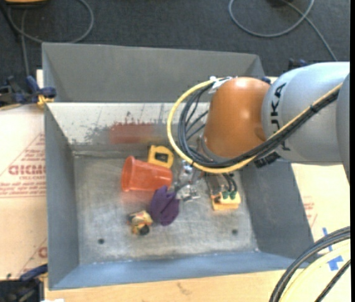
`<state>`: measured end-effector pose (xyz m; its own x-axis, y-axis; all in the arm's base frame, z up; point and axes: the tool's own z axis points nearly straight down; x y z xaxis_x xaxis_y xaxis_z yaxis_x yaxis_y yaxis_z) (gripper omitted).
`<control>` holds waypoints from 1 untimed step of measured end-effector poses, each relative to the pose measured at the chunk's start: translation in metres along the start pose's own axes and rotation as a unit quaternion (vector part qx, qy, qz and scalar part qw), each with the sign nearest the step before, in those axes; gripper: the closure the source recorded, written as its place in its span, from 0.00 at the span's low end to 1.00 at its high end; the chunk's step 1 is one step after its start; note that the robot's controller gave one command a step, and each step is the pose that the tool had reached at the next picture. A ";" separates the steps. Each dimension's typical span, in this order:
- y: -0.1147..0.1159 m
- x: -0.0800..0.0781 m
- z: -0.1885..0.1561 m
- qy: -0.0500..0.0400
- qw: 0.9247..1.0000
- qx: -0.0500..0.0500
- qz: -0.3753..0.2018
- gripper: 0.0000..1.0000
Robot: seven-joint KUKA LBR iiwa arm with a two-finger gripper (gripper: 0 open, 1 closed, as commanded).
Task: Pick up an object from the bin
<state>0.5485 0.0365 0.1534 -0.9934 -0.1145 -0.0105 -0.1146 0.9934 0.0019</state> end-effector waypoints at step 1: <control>-0.009 -0.003 -0.012 0.004 1.000 0.002 -0.007 1.00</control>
Offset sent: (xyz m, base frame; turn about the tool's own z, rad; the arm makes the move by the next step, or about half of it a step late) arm 0.0023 0.0057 0.0413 0.0127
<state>0.5523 0.0282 0.1656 -0.9917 -0.1283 -0.0015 -0.1283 0.9917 -0.0013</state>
